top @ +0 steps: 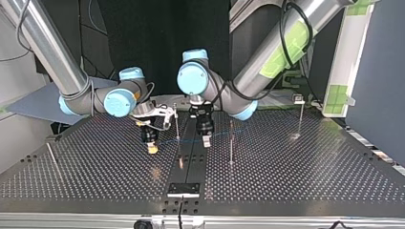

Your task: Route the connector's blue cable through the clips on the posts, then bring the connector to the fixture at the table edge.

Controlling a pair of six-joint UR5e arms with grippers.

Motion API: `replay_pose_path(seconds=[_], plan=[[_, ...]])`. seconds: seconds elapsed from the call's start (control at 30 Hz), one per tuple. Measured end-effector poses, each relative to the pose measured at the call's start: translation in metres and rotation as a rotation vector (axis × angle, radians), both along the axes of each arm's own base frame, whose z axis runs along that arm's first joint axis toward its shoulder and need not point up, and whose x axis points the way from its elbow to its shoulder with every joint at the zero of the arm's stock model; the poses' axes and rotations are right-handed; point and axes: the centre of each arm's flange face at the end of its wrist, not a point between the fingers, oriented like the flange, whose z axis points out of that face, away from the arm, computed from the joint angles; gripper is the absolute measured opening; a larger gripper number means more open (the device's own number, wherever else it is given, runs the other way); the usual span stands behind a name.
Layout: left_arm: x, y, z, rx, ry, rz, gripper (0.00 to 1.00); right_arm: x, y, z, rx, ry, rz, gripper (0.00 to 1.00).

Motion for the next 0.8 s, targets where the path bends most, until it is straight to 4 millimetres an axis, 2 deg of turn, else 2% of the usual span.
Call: replay_pose_path(seconds=[0.17,0.43,0.8], plan=[[0.002,0.001,-0.004,0.006,0.007,0.002,1.0,0.001,0.001,0.0,0.001,0.001,0.002,0.0],[0.009,-0.001,-0.024,0.022,0.032,0.003,1.0,0.002,0.002,0.0,0.002,0.003,0.003,0.0],[0.02,-0.003,-0.006,0.001,0.002,0.017,1.0,0.0,0.001,-0.001,0.004,0.007,0.002,0.0]])
